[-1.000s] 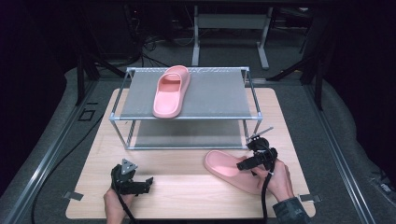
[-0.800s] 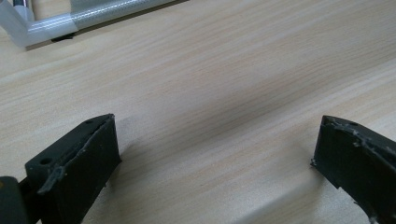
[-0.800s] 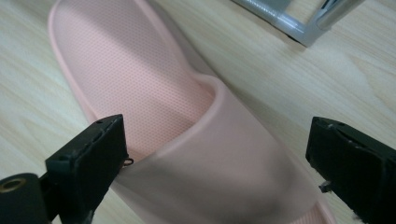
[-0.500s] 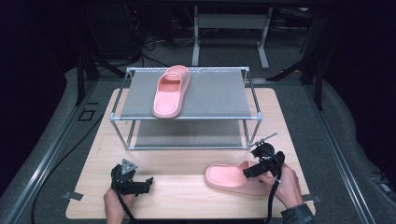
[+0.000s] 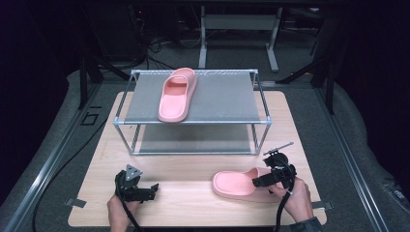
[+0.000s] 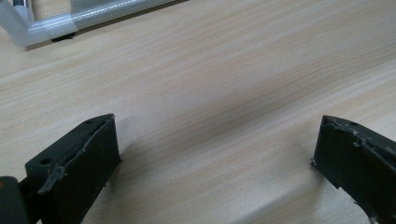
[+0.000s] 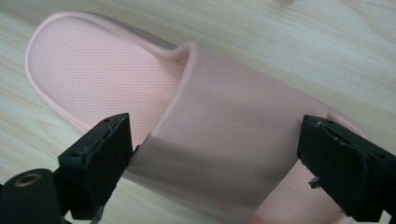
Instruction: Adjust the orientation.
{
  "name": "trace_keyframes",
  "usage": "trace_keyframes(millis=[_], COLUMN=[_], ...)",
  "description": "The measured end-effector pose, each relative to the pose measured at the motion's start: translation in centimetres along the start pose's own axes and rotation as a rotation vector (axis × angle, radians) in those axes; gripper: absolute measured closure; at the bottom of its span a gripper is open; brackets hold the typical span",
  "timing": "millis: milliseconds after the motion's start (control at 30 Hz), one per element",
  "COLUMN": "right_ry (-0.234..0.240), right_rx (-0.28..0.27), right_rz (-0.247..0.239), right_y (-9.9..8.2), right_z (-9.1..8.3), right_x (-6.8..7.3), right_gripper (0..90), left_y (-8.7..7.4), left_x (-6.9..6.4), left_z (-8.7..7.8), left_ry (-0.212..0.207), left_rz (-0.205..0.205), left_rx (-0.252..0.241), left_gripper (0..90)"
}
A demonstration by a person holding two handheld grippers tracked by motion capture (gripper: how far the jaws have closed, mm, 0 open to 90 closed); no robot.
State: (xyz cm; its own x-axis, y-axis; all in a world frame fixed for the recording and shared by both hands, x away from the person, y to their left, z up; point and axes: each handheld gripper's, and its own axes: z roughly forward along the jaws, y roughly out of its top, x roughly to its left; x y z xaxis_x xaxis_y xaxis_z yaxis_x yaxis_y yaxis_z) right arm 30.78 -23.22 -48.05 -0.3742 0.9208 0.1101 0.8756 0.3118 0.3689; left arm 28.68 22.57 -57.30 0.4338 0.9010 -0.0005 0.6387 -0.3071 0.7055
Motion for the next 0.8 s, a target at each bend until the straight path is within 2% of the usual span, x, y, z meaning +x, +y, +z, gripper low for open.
trace_keyframes(millis=[67,133,167,233,300,333,367,400,500,600,633,733,800], right_ry=[0.017,0.005,0.027,0.036,0.081,0.039,0.081,0.095,0.078,0.058,0.029,-0.011,-0.054], right_rx=[0.009,0.025,0.031,0.041,0.046,0.062,0.058,0.059,0.055,0.030,0.029,0.032,0.038], right_rz=[-0.008,-0.031,-0.043,-0.107,-0.184,-0.209,-0.231,-0.255,-0.236,-0.177,-0.149,-0.112,-0.096], right_y=[0.3,0.7,0.8,1.2,1.6,1.8,2.0,2.1,2.5,2.2,1.8,0.9,0.4], right_z=[0.1,0.2,0.2,0.3,0.4,0.4,0.5,0.6,0.6,0.4,0.3,0.3,0.3], right_x=[-0.2,-0.3,-0.4,-0.4,-0.5,-0.3,-0.4,-0.4,-0.1,0.6,1.0,1.3,1.2], right_gripper=[10.7,11.0,11.1,11.9,13.0,12.9,12.9,12.7,14.0,9.6,8.1,7.1,6.9], left_y=[0.0,0.0,0.0,0.0,0.0,0.0,0.0,0.0,0.0,0.0,0.0,0.0,0.0], left_x=[0.0,0.0,0.0,0.0,0.0,0.0,0.0,0.0,0.0,0.0,0.0,0.0,0.0], left_z=[0.0,0.0,0.0,0.0,0.0,0.0,0.0,0.0,0.0,0.0,0.0,0.0,0.0], left_ry=[0.001,0.001,0.001,0.001,0.001,0.001,0.001,0.001,0.001,0.001,0.001,0.001,0.001], left_rz=[-0.001,-0.001,-0.001,-0.001,-0.001,-0.001,-0.001,-0.002,-0.001,-0.001,-0.001,-0.001,-0.001], left_rx=[0.000,0.000,0.000,0.000,0.000,0.000,0.000,0.000,0.000,0.000,0.000,0.000,0.000], left_gripper=[0.0,0.0,0.0,0.0,0.0,0.0,0.0,0.0,0.0,0.0,0.0,0.0,0.0])
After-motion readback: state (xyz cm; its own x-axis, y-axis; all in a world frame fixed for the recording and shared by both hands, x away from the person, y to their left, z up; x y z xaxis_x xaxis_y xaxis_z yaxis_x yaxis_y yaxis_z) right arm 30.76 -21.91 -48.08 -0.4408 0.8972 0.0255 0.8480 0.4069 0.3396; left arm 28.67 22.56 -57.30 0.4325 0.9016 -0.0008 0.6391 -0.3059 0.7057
